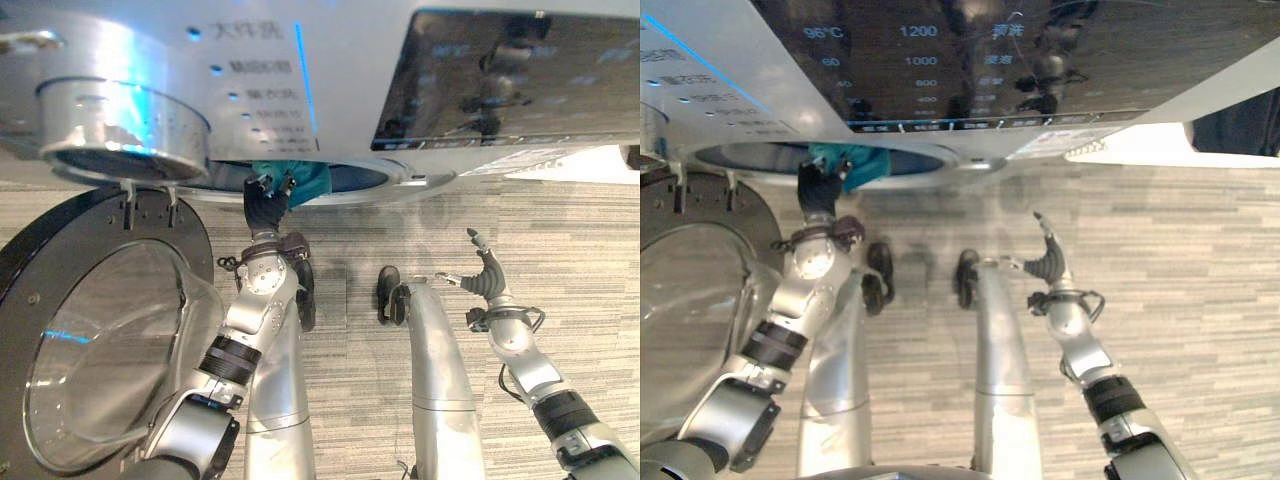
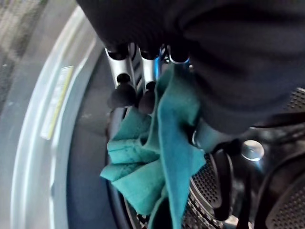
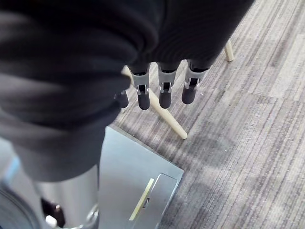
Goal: Grab the laundry basket,head to the washer,open it,put in the laundry and shut it.
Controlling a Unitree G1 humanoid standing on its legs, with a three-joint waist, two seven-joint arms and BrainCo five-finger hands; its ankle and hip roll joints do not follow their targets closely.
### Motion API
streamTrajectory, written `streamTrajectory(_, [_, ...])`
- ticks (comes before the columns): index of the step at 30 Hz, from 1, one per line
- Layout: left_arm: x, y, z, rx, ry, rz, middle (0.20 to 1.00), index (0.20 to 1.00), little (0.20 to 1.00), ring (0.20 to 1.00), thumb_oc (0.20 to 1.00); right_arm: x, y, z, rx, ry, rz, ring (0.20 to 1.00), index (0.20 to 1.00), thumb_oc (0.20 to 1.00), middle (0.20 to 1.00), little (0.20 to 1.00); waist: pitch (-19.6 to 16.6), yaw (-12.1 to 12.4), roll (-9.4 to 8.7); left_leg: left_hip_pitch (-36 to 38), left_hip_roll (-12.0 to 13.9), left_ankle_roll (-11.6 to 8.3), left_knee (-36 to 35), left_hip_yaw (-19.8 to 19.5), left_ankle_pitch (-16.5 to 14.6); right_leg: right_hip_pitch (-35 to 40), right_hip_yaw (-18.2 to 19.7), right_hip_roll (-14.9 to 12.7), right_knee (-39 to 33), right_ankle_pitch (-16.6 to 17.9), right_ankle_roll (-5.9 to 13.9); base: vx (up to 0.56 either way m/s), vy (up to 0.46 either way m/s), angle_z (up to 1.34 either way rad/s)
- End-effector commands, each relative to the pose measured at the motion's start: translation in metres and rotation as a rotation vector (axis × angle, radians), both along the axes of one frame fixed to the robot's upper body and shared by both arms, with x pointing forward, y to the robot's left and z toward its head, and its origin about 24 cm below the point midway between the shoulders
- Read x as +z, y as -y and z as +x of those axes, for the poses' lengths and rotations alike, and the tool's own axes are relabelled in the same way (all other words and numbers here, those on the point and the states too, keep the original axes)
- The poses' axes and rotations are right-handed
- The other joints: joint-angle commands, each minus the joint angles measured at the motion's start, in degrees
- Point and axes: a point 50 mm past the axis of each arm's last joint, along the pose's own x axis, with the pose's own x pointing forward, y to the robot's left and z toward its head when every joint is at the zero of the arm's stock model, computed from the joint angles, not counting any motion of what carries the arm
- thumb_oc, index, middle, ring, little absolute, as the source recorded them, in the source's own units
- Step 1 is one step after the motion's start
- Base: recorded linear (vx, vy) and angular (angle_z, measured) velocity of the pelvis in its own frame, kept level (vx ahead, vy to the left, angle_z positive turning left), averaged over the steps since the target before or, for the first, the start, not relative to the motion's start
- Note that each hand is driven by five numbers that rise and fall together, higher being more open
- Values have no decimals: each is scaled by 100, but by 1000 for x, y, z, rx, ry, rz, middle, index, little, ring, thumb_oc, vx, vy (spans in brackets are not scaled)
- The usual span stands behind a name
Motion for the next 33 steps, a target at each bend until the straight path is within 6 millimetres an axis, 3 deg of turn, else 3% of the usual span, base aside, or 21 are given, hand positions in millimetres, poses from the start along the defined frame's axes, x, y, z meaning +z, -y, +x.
streamTrajectory(1, [15,1,2,48,99,163,200,200,200,200,200,2,5,-13,28,33,-8,1000,1000,1000,1000,1000,-312,-49,245,-176,-112,239,181,-279,-441,67,-66,-27,-1127,731,173,0,0,0])
streamTrajectory(3, [44,-12,17,170,173,396,200,200,200,200,200,3,4,-12,51,35,-24,1000,1000,1000,1000,1000,-355,-112,240,-212,-94,226,184,-297,-429,54,-69,-42,-1153,755,197,0,0,0])
streamTrajectory(5, [57,-17,22,219,208,484,200,200,200,200,200,4,5,-12,61,37,-36,1000,1000,1000,1000,1000,-360,-138,231,-229,-83,223,188,-296,-423,48,-68,-45,-1155,765,207,0,0,0])
streamTrajectory(6, [79,-27,30,313,251,614,200,200,200,200,200,4,5,-14,83,39,-52,1000,1000,1000,1000,1000,-393,-206,228,-259,-64,214,175,-309,-411,28,-55,-37,-1180,790,232,0,0,0])
streamTrajectory(8, [104,-36,35,391,306,722,200,200,200,200,200,4,6,-15,98,42,-57,1000,1000,1000,1000,1000,-424,-267,229,-299,-33,205,148,-320,-391,3,-56,-26,-1206,815,261,0,0,0])
streamTrajectory(11, [129,-42,38,477,358,839,200,200,200,200,200,8,8,-16,113,59,-67,1000,1000,1000,1000,1000,-453,-350,218,-325,3,191,120,-328,-381,-24,-63,-17,-1252,838,296,0,10,-4])
streamTrajectory(14, [139,-47,42,528,357,888,200,200,200,200,200,10,9,-16,118,68,-70,1000,1000,1000,1000,1000,-463,-390,206,-346,15,185,103,-334,-372,-47,-45,-3,-1288,863,310,3,15,-4])
streamTrajectory(15, [148,-60,47,617,321,997,426,426,426,426,426,12,11,-17,125,72,-76,1000,1000,1000,1000,1000,-483,-451,215,-394,29,180,124,-336,-367,-81,-35,18,-1291,878,329,8,20,-4])
streamTrajectory(16, [153,-66,50,645,288,1039,1000,1000,1000,1000,1000,14,12,-16,128,80,-77,1000,1000,1000,1000,1000,-477,-459,209,-420,34,181,142,-335,-369,-101,-29,27,-1281,881,335,11,22,-5])
streamTrajectory(21, [159,-84,59,675,120,1228,1000,1000,1000,1000,1000,22,16,-14,134,88,-81,1000,1000,1000,1000,1000,-449,-503,235,-483,71,184,229,-321,-388,-165,-23,46,-1226,871,349,16,3,-10])
streamTrajectory(24, [146,-91,61,622,21,1330,1000,1000,1000,1000,1000,21,14,-12,154,62,-84,1000,1000,1000,1000,1000,-439,-466,248,-503,51,193,395,-314,-423,-207,-9,71,-1073,835,354,44,-3,-2])
streamTrajectory(29, [127,-70,58,514,104,1211,1000,1000,1000,1000,1000,14,9,-13,157,43,-67,1000,1000,1000,1000,1000,-511,-405,214,-473,4,191,536,-373,-489,-158,-50,75,-950,725,313,26,-28,3])
streamTrajectory(32, [109,-57,52,445,150,1097,1000,1000,1000,1000,1000,9,8,-14,139,27,-65,1000,1000,1000,1000,1000,-542,-331,195,-404,-35,192,561,-389,-506,-71,-115,21,-884,643,299,5,-17,6])
streamTrajectory(33, [94,-55,46,413,153,1055,1000,1000,1000,1000,1000,7,11,-14,117,20,-72,1000,1000,1000,1000,1000,-526,-263,193,-282,-58,193,506,-378,-510,41,-137,-25,-877,611,292,-13,-5,7])
